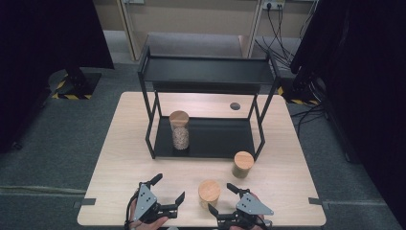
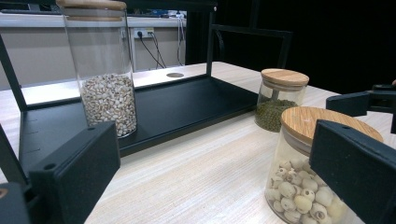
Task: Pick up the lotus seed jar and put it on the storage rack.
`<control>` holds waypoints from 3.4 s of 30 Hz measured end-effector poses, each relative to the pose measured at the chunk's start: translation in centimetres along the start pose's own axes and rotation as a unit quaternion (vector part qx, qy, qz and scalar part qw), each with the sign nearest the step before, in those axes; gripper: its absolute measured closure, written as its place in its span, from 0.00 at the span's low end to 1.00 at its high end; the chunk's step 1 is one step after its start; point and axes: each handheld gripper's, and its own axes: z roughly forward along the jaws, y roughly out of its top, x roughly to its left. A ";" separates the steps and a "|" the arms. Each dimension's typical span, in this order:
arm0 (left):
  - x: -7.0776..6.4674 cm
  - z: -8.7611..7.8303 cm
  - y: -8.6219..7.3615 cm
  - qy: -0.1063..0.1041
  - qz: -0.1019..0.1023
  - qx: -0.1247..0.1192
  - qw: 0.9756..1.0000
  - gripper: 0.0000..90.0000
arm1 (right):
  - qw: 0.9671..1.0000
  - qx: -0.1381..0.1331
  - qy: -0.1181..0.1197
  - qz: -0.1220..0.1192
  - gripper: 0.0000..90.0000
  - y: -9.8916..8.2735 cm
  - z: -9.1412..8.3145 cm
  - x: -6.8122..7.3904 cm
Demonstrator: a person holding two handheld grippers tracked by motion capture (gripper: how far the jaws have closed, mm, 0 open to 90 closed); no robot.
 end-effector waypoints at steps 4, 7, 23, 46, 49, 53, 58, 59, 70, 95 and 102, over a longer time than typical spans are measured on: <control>0.0 -0.1 0.0 0.000 0.001 -0.001 1.000 0.02 | 1.000 0.003 0.003 -0.005 0.07 0.1 0.5 0.1; 0.0 -0.1 0.0 0.000 0.000 -0.001 1.000 0.02 | 1.000 0.006 0.005 -0.008 0.09 0.2 0.8 0.1; 0.1 -0.1 0.0 0.000 0.000 -0.002 1.000 0.02 | 0.999 0.036 0.009 -0.006 0.26 1.0 2.5 0.3; 0.3 -0.1 0.0 -0.001 -0.002 -0.002 1.000 0.02 | 0.999 0.018 -0.025 -0.011 0.28 2.8 2.5 0.1; 0.3 -0.1 0.0 0.000 -0.003 -0.003 1.000 0.02 | 0.999 0.020 -0.025 -0.011 0.28 3.4 3.3 0.0; 0.4 -0.2 0.0 0.001 -0.005 -0.005 1.000 0.02 | 0.999 0.019 -0.025 -0.008 0.28 4.1 4.4 0.0; 0.6 -0.1 -0.1 0.000 -0.014 -0.003 1.000 0.02 | 0.999 0.020 -0.030 -0.015 0.28 4.9 5.7 0.2; 0.6 -0.1 -0.1 0.001 -0.014 -0.003 1.000 0.02 | 0.999 0.021 -0.031 -0.014 0.28 5.1 6.0 0.2; 0.5 -0.2 -0.1 0.002 -0.013 -0.004 1.000 0.02 | 0.998 0.026 -0.061 -0.014 0.28 6.5 8.7 0.1; 0.7 -0.2 -0.1 0.003 -0.015 -0.004 1.000 0.02 | 0.990 0.033 -0.137 -0.003 0.28 8.8 14.8 -0.9; 0.7 -0.2 -0.1 0.003 -0.015 -0.004 1.000 0.02 | 0.986 0.033 -0.161 -0.001 0.28 9.1 16.3 -1.2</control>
